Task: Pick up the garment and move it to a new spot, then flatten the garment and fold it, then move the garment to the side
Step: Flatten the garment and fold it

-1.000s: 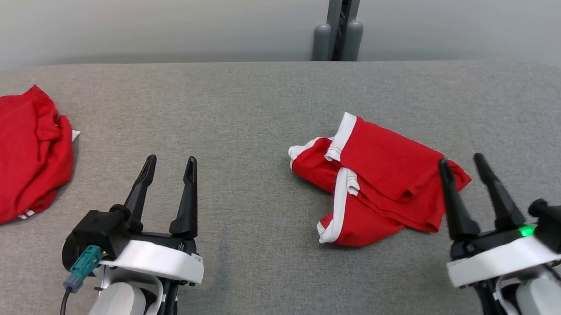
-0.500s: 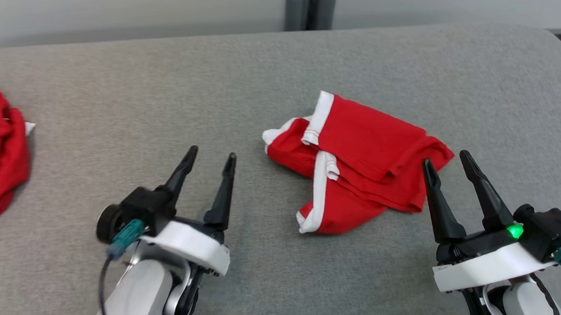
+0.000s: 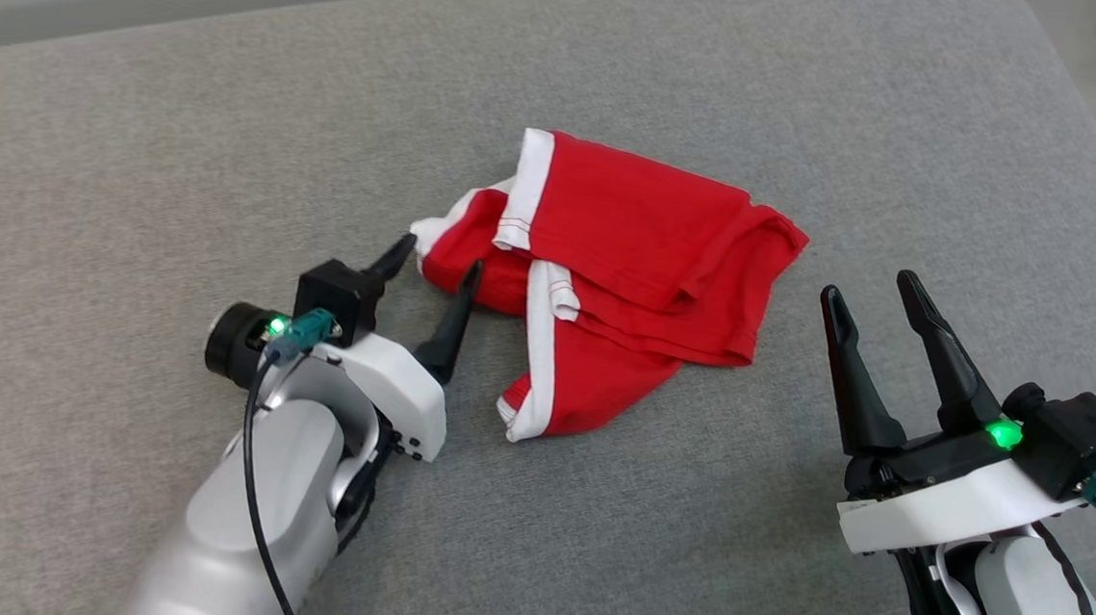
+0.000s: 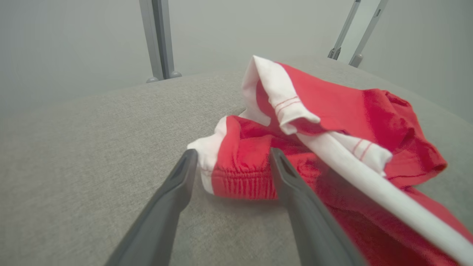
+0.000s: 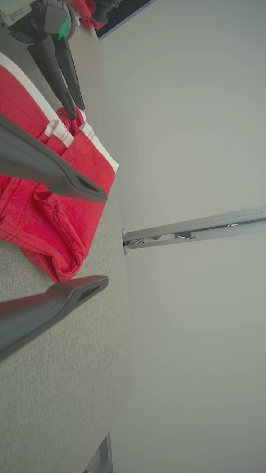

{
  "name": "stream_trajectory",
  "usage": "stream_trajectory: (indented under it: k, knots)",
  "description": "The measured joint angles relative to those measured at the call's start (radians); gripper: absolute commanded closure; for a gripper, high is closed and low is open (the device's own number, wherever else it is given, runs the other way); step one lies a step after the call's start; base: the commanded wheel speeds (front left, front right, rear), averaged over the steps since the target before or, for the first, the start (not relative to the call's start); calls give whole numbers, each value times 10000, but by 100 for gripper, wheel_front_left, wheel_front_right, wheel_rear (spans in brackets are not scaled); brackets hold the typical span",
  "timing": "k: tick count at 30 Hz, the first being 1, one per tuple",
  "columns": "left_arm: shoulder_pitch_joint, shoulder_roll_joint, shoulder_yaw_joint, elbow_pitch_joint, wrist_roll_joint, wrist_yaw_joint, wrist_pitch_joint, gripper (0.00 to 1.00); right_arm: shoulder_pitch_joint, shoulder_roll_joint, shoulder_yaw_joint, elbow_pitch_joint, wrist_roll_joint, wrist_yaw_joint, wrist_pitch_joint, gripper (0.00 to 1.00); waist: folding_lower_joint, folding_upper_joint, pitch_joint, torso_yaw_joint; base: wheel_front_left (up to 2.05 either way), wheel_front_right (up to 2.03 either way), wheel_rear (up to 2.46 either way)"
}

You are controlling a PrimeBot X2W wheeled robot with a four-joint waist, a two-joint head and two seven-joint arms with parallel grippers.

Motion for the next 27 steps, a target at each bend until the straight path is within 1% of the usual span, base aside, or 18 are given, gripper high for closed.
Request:
stream_trajectory:
  k: [2, 9, 10, 11, 14, 18, 21, 27]
  knots:
    - [-344, 6, -27, 453, 75, 73, -27, 0, -18, 56, 12, 0, -2, 0, 0, 0, 0, 0, 106, -140, 0, 0, 0]
    - [-1079, 8, -102, 1680, -61, -65, -65, 0, -84, 274, -102, 50, -180, 0, 0, 0, 0, 0, 345, -468, 0, 0, 0]
    - [-1150, 10, -140, 1829, -79, -119, -67, 60, -92, 299, -107, 50, -198, 2, 0, 0, 0, 0, 364, -490, 0, 0, 0]
    - [-1206, 4, -171, 1941, -88, -151, -69, 100, -102, 314, -115, 50, -219, 2, 0, 0, 0, 0, 382, -505, 0, 0, 0]
    - [-1390, 6, -157, 2136, -159, -169, -109, 100, -108, 349, -161, 46, -242, 0, 0, 0, 0, 0, 409, -506, 0, 0, 0]
    - [-1807, 209, 115, 2033, -148, 209, -184, 100, -108, 435, -192, 44, -305, 0, 0, 0, 0, 0, 401, -457, 0, 0, 0]
    - [-2064, 619, 245, 1685, 69, 460, -188, 100, -113, 504, -173, 48, -326, 0, 0, 0, 0, 0, 374, -413, 0, 0, 0]
    - [-3012, 1697, 113, 1250, 1070, 1083, -199, 100, -200, 606, -115, 113, -341, 0, 0, 0, 0, 0, 293, -387, 0, 0, 0]
